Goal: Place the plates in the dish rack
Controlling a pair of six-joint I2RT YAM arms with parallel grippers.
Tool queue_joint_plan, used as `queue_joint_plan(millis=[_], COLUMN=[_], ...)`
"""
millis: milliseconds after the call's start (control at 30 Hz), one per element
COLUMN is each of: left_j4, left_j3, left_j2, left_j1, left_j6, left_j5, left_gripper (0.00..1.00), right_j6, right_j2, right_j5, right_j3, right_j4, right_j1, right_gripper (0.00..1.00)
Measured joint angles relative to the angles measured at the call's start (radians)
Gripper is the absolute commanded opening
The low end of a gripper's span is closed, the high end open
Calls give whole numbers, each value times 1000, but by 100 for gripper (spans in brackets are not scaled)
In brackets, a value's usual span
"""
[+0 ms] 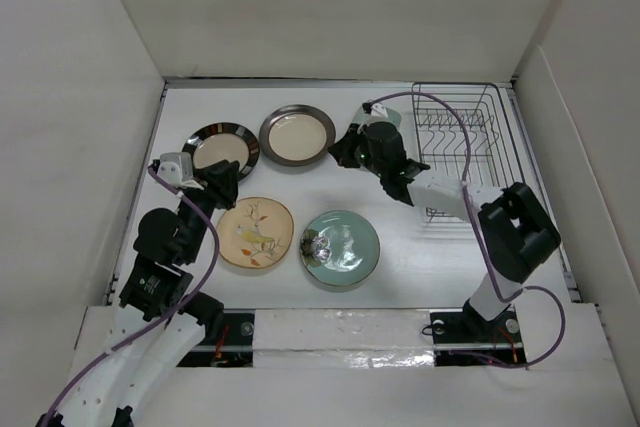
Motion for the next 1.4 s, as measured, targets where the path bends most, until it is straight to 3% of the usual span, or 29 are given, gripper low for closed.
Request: queue_joint_plan(millis=[33,200,233,300,367,400,533,733,933,967,1033,1167,1367,1400], left_j4=[-1,-9,-10,-10,-9,-9,-16,-15,-16,-15,-15,-15,-15,-15], left_j3=[-1,-2,-2,-2,-2,-2,-2,-2,-2,-2,-2,-2,-2,-2], left_j2=[-5,-23,-26,-35,-39,-39,-35,-35,-34,-34,-34,-34,-24,-23], left_j1=[0,0,0,0,0,0,0,0,0,0,0,0,0,0], left_j6=[0,2,2,1,0,0,-4,-7,-7,-7,-7,-7,-6,-6], left_j5=[4,18,22,32,38,39,53,74,85,85,85,85,85,85], left_gripper=[0,0,0,0,6,17,33,36,36,37,37,36,37,37], right_j6=[19,138,164,215,261,282,358,479,597,615,651,713,784,785], right_j2=[23,161,186,232,270,284,327,412,505,515,541,589,598,591], right_j5=[19,90,101,122,143,153,176,197,206,208,209,214,251,260], right_j3=[5,27,27,32,40,43,79,167,252,263,284,325,307,291], right_j4=[7,53,58,63,68,68,66,66,67,69,72,89,128,139], right_j1=[0,-2,-2,-2,-2,-2,-2,-2,0,0,0,0,1,3], right_gripper=[0,1,6,45,72,74,75,71,60,52,51,22,0,0])
